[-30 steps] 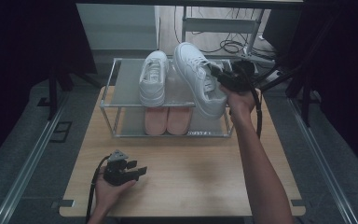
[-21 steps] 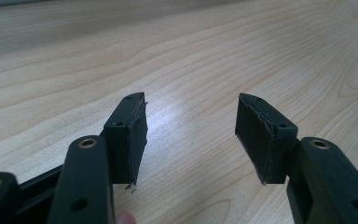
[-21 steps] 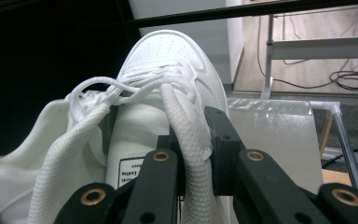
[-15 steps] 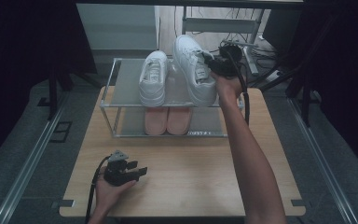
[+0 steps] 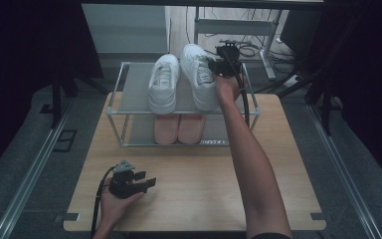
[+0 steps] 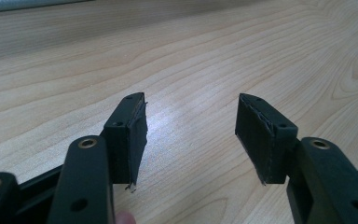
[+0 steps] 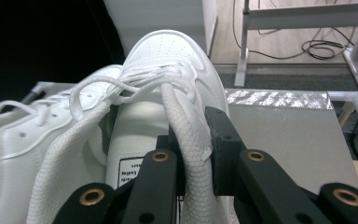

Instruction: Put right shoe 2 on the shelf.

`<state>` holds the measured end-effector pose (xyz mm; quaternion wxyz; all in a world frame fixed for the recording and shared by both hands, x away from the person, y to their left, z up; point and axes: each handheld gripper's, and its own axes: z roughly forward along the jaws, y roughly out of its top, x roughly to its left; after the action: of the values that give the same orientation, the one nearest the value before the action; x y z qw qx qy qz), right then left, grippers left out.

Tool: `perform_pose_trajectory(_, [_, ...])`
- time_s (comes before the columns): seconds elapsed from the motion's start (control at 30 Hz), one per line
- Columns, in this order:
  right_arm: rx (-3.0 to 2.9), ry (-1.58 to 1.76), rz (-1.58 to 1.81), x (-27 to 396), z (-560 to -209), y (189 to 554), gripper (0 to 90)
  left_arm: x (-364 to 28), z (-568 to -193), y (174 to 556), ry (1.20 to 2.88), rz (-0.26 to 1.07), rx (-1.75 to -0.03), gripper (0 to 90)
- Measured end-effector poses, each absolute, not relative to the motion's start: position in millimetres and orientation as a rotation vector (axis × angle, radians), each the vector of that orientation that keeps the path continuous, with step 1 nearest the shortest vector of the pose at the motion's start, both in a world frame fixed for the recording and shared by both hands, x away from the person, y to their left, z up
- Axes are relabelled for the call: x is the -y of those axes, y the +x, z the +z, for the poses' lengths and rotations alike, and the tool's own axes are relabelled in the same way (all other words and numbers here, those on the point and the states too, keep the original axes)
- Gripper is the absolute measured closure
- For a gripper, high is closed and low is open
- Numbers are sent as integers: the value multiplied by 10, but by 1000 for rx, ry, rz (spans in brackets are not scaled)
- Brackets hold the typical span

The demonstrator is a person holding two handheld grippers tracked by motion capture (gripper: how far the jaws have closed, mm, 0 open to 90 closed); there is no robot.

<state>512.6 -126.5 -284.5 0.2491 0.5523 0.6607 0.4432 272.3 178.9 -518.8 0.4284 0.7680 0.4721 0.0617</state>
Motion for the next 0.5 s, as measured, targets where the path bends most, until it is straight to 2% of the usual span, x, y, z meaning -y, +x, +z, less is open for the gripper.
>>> perform_pose_trajectory(0.33, [-1830,1521,1121,1196,-2992,5281,798,-1813,-5185,2726,1915,160,-1178,441])
perform_pose_trajectory(0.4, [-1843,1516,1116,1196,-2999,5293,770,-1803,-5191,2727,1917,158,-1178,441])
perform_pose_trajectory(0.5, [-1879,1499,1159,1224,-3026,5320,665,-1788,-5197,2726,1922,155,-1177,440])
